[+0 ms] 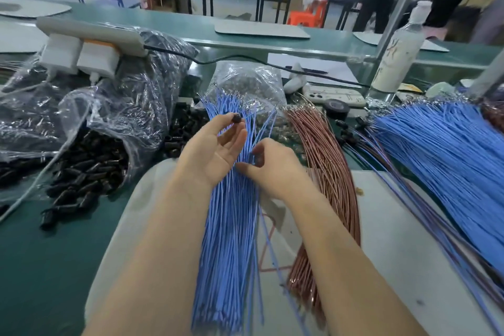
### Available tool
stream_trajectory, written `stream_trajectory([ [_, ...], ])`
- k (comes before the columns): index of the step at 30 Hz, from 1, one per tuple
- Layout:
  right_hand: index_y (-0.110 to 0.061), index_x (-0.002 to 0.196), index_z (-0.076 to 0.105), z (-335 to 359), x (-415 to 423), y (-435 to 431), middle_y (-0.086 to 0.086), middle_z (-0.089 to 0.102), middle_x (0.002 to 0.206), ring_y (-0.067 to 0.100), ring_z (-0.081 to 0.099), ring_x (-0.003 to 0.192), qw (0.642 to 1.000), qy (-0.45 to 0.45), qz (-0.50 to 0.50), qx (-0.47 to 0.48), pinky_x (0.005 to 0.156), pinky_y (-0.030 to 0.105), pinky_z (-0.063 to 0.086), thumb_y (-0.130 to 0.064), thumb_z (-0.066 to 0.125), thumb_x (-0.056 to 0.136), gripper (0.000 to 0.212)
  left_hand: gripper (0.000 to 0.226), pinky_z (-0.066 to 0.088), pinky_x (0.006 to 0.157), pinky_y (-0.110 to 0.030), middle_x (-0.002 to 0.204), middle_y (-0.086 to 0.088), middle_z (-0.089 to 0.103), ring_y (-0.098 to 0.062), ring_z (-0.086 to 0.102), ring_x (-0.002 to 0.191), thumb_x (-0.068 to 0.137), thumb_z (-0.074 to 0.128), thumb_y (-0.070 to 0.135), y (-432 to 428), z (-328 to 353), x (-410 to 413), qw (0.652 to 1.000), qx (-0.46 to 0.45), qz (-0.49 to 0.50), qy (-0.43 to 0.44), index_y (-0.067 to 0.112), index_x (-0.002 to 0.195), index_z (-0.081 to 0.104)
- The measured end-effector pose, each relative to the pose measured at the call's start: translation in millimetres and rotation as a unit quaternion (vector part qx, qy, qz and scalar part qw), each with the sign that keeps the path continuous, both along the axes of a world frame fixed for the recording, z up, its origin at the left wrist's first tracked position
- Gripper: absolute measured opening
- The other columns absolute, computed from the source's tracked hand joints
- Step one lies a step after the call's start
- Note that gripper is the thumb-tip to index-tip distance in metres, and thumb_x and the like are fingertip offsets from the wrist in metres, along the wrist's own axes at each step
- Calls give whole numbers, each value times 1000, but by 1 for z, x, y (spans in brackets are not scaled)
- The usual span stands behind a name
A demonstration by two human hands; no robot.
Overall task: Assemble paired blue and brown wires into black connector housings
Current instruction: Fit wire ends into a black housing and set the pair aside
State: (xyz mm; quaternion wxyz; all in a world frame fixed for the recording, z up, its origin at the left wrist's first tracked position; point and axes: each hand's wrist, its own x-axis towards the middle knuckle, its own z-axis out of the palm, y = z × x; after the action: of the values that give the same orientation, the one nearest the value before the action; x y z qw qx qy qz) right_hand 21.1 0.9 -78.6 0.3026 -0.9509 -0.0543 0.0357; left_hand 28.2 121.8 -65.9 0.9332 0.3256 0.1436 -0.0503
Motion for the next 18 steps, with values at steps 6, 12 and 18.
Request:
stream_trajectory([
  [6, -4, 106, 63, 2, 0, 5, 10, 67, 101, 26, 61, 95, 999, 37, -18, 22, 72, 30, 43, -29, 67, 87, 32, 11, 55, 53, -17, 73, -9, 62, -12, 64, 56, 90, 59, 9, -4, 1, 1, 999, -27, -16, 9, 0, 85, 61],
  [12, -8, 66, 60, 5, 1, -2, 6, 51, 59, 18, 44, 54, 995, 45, -27, 81, 54, 27, 35, -22, 60, 82, 21, 9, 54, 54, -18, 77, -7, 62, -10, 63, 58, 89, 60, 9, -3, -1, 3, 1000, 2, 4, -5, 4, 81, 60],
  [18, -15, 84, 55, 29, 1, -29, 1, 64, 67, 7, 50, 45, 807, -4, -75, 585, 42, 16, 42, -8, 54, 94, 12, 11, 56, 78, -28, 102, -6, 68, -16, 65, 88, 90, 54, 18, -8, 1, -4, 979, 129, -127, -97, 14, 83, 62],
])
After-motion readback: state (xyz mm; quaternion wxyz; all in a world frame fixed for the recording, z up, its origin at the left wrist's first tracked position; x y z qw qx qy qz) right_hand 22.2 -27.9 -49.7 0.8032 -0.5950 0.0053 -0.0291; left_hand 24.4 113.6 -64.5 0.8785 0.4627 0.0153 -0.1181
